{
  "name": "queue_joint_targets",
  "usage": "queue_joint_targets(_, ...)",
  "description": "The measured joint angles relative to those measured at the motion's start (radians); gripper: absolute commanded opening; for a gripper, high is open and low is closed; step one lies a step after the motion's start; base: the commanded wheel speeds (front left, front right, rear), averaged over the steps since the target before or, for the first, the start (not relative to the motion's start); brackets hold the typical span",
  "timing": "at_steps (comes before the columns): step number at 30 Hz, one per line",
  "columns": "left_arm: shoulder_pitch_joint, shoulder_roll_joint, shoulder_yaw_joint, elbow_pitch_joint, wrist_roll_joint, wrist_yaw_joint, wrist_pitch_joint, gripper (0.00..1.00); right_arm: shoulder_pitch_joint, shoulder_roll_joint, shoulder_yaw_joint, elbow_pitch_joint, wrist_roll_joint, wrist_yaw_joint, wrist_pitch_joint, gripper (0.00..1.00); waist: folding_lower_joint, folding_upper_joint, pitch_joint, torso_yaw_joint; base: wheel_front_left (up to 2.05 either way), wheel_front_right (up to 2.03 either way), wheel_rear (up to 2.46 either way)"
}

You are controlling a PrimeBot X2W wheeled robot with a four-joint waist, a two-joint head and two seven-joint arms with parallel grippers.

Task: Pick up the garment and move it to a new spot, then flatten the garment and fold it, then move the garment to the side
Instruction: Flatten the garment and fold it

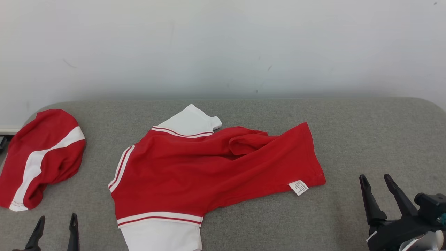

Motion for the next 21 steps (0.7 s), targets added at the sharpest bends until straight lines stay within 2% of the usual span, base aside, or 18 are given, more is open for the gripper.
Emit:
queue_joint_targets(8,0.000,0.009,-0.014,-0.012,-0.010,-0.017,0.017,1.00,-0.003,-0.001,0.003,-0.001,0.001,0.000,0.005,1.00,0.0000,0.0000,-0.002,0.008,0.00,0.00,0.00)
queue_joint_targets(21,-0.002,0.001,-0.044,-0.030,-0.020,-0.018,0.016,1.00,-0.003,-0.008,0.014,0.000,0.003,0.000,0.019,1.00,0.0000,0.0000,-0.001,0.024,0.00,0.00,0.00)
